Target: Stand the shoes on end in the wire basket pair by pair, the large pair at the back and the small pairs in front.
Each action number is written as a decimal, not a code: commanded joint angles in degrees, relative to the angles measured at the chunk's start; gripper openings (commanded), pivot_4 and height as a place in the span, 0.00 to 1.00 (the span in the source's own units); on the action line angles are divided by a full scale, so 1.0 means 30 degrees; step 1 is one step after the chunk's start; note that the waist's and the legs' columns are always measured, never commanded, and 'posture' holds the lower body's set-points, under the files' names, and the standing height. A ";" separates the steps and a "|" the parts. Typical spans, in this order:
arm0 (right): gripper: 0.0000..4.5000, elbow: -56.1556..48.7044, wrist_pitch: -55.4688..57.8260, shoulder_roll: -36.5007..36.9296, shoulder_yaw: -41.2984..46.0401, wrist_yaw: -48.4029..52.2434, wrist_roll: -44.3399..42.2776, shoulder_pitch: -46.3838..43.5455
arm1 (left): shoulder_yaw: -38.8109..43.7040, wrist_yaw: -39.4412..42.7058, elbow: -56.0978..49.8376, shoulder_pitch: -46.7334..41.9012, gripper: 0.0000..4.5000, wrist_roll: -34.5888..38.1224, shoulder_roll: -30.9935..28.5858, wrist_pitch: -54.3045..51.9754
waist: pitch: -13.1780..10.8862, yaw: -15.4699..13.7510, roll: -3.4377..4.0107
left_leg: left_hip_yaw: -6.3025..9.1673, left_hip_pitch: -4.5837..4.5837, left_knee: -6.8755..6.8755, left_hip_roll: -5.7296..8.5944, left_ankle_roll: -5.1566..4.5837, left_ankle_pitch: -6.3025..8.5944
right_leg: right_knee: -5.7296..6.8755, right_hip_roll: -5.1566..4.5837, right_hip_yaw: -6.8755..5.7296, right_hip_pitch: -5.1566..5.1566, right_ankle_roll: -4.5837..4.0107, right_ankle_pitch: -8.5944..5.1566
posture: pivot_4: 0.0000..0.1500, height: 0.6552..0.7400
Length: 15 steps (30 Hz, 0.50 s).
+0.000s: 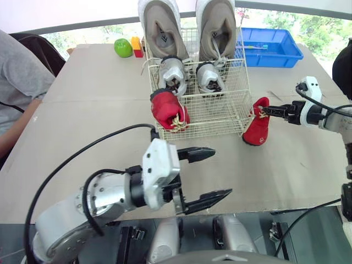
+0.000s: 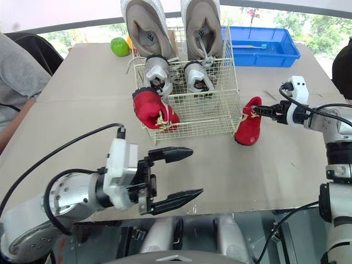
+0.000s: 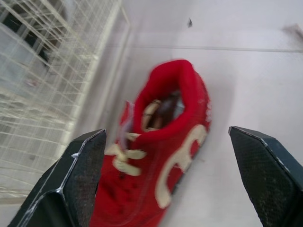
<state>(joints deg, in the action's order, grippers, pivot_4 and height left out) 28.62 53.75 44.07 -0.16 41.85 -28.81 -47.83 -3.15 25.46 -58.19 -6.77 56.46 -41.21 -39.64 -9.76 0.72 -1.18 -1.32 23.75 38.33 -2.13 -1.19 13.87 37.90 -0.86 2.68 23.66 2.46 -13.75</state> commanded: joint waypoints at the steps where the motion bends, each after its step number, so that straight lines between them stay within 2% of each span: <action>1: 0.77 0.1960 -0.1079 0.0383 -0.1258 0.1909 0.1718 -0.0888 | -0.1456 -0.2082 -0.0605 -0.0764 0.96 0.0722 -0.0450 0.0993 | -0.0001 0.0015 0.0001 | 0.0000 0.0001 -0.0001 0.0000 0.0000 0.0000 | -0.0003 -0.0001 0.0003 0.0001 0.0000 0.0000 | 1.00 1.00; 2: 0.69 0.2537 -0.1241 0.0349 -0.1547 0.2315 0.2088 -0.1090 | -0.1874 -0.2608 -0.0605 -0.1019 0.96 0.0865 -0.0605 0.1144 | -0.0001 0.0015 0.0001 | 0.0001 0.0000 -0.0001 0.0000 0.0000 0.0000 | -0.0004 -0.0002 0.0005 0.0001 0.0000 -0.0001 | 1.00 1.00; 3: 0.65 0.2936 -0.1248 0.0376 -0.1911 0.2974 0.2348 -0.1211 | -0.2311 -0.3271 -0.0605 -0.1310 0.96 0.1080 -0.0724 0.1213 | -0.0001 0.0017 0.0002 | 0.0001 0.0002 -0.0001 0.0000 0.0000 0.0000 | -0.0004 -0.0001 0.0004 0.0002 0.0001 0.0000 | 1.00 1.00; 4: 0.54 0.3264 -0.1035 0.0403 -0.2226 0.3729 0.2503 -0.1361 | -0.2861 -0.3933 -0.0605 -0.1719 0.96 0.1156 -0.0972 0.1355 | -0.0001 0.0022 0.0004 | 0.0001 -0.0002 -0.0001 0.0001 0.0000 0.0000 | -0.0004 -0.0001 0.0006 0.0001 0.0001 0.0000 | 1.00 1.00; 6: 0.36 0.3721 -0.0849 0.0413 -0.2876 0.4970 0.3008 -0.1594 | -0.4183 -0.5523 -0.0605 -0.2923 0.96 0.1560 -0.1319 0.1517 | 0.0000 -0.0011 0.0003 | 0.0011 -0.0009 0.0000 0.0000 0.0000 0.0000 | 0.0004 0.0001 0.0006 -0.0001 0.0001 0.0001 | 1.00 1.00; 7: 0.29 0.3884 -0.1058 0.0362 -0.2999 0.5226 0.3287 -0.1679 | -0.3834 -0.5689 -0.0605 -0.2935 0.96 0.1704 -0.1629 0.1427 | 0.0000 -0.0021 0.0002 | 0.0013 -0.0006 0.0002 0.0000 0.0001 0.0000 | 0.0005 0.0001 -0.0006 -0.0003 0.0002 0.0001 | 1.00 1.00; 8: 0.17 0.4023 -0.1263 0.0314 -0.3049 0.5389 0.3527 -0.1749 | -0.3561 -0.5846 -0.0605 -0.2931 0.96 0.1885 -0.1918 0.1399 | 0.0000 -0.0010 0.0002 | 0.0013 -0.0008 0.0003 0.0001 0.0001 0.0000 | 0.0005 -0.0001 -0.0009 -0.0008 0.0001 0.0002 | 1.00 1.00; 9: 0.07 0.4197 -0.1379 0.0194 -0.2667 0.5176 0.3537 -0.1908 | -0.1660 -0.3306 0.1417 -0.2061 0.96 0.1459 -0.2565 0.1914 | 0.0000 -0.0007 0.0002 | 0.0016 -0.0008 0.0003 0.0000 0.0001 0.0000 | 0.0004 -0.0001 -0.0006 -0.0007 0.0001 0.0001 | 1.00 1.00; 10: 0.03 0.4331 -0.1437 0.0096 -0.2360 0.5034 0.3561 -0.2032 | -0.0296 -0.1393 0.2938 -0.1404 0.96 0.1153 -0.3072 0.2349 | 0.0001 0.0018 0.0004 | 0.0016 -0.0008 0.0002 0.0000 0.0001 0.0000 | 0.0003 -0.0001 -0.0007 -0.0007 0.0001 0.0001 | 1.00 1.00; 12: 0.03 0.3208 -0.1112 0.0423 -0.1143 0.4840 0.3003 -0.1637 | 0.1337 0.1072 0.5295 -0.0665 0.96 0.0761 -0.3493 0.2930 | 0.0001 0.0040 0.0049 | -0.0016 -0.0015 -0.0004 0.0002 0.0002 -0.0001 | 0.0009 0.0012 -0.0023 0.0001 -0.0004 -0.0002 | 1.00 1.00; 15: 0.03 0.0039 0.0180 0.1162 0.1004 0.4403 0.1810 -0.0162 | 0.2045 0.2474 0.6306 -0.0273 0.96 0.0244 -0.3258 0.3240 | -0.0025 -0.0136 0.0067 | 0.0013 0.0019 -0.0004 -0.0008 0.0003 -0.0002 | 0.0009 0.0021 -0.0088 0.0011 -0.0010 -0.0007 | 1.00 1.00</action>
<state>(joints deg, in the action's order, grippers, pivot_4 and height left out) 33.71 52.64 45.26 -1.25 55.87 -21.37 -48.23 1.57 29.67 -38.17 -7.47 57.59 -51.45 -31.90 -9.84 0.31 -0.98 -1.29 23.86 38.32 -2.15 -1.18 13.87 37.89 -0.84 2.42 23.70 2.44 -13.77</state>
